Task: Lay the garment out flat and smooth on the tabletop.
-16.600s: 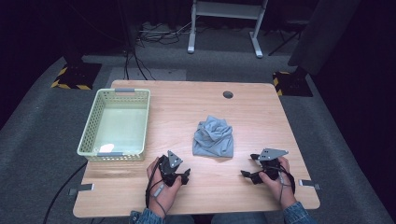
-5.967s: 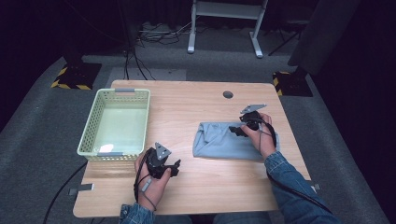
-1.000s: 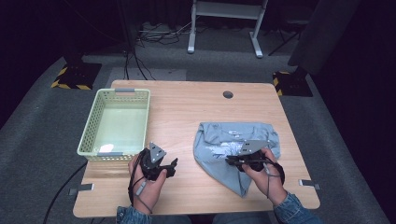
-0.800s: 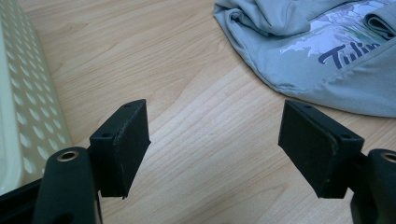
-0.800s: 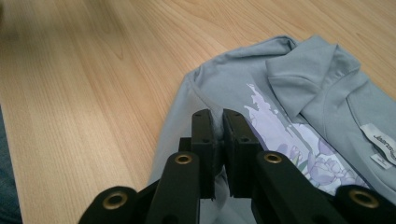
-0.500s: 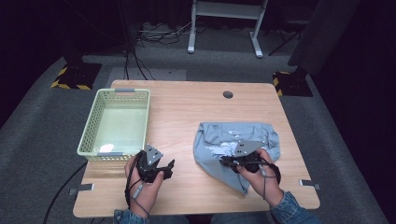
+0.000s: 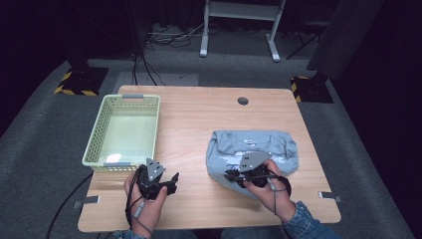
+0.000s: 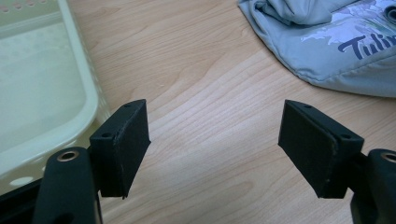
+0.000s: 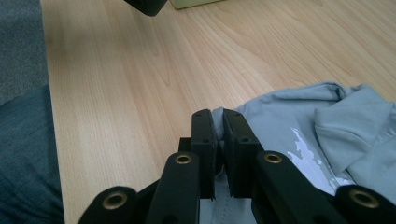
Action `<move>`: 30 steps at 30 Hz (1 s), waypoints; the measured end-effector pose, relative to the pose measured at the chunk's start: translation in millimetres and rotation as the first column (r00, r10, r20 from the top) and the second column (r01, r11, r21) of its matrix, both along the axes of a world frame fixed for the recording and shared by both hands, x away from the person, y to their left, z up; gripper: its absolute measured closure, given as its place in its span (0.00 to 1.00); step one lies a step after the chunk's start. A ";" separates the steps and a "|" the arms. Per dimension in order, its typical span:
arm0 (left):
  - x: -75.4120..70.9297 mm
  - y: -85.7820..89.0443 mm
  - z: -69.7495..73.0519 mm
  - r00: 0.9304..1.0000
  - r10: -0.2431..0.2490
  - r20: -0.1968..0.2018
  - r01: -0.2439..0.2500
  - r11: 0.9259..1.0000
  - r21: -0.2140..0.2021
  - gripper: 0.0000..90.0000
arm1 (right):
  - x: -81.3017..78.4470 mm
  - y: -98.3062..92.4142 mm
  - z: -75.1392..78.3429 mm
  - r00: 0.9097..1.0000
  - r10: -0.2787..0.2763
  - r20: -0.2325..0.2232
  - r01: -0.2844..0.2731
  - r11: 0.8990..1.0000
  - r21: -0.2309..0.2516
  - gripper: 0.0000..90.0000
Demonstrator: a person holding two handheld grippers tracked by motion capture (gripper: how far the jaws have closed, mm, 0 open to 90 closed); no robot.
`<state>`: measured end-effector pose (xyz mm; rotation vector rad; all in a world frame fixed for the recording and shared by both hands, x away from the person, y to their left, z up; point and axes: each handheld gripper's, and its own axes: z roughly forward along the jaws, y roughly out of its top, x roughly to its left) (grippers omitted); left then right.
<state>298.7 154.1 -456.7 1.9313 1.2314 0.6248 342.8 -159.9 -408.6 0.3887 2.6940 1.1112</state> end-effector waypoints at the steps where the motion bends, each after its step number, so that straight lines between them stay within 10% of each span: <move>1: -0.7 0.9 0.0 1.000 0.003 0.000 -0.003 1.000 0.000 0.27 | -0.4 1.5 -0.2 1.000 0.005 -0.002 -0.005 1.000 -0.002 0.93; 8: -3.5 4.0 -0.4 1.000 0.014 -0.002 -0.014 1.000 -0.002 0.27 | -5.6 14.4 -4.5 0.994 0.086 -0.069 -0.086 0.996 0.008 0.92; 14: -1.9 2.1 0.3 1.000 0.007 0.002 -0.007 1.000 -0.003 0.27 | -21.4 30.2 -9.4 0.953 0.258 -0.160 -0.249 0.965 0.078 0.66; 23: 6.8 -9.6 0.8 1.000 -0.031 0.002 0.031 1.000 0.001 0.27 | -12.3 6.2 0.7 0.990 0.118 -0.083 -0.112 0.991 0.072 0.63; 30: 14.8 -21.1 0.5 0.998 -0.066 -0.002 0.066 0.998 0.005 0.27 | 2.8 -21.0 6.7 0.999 -0.030 -0.039 0.032 0.997 0.070 0.64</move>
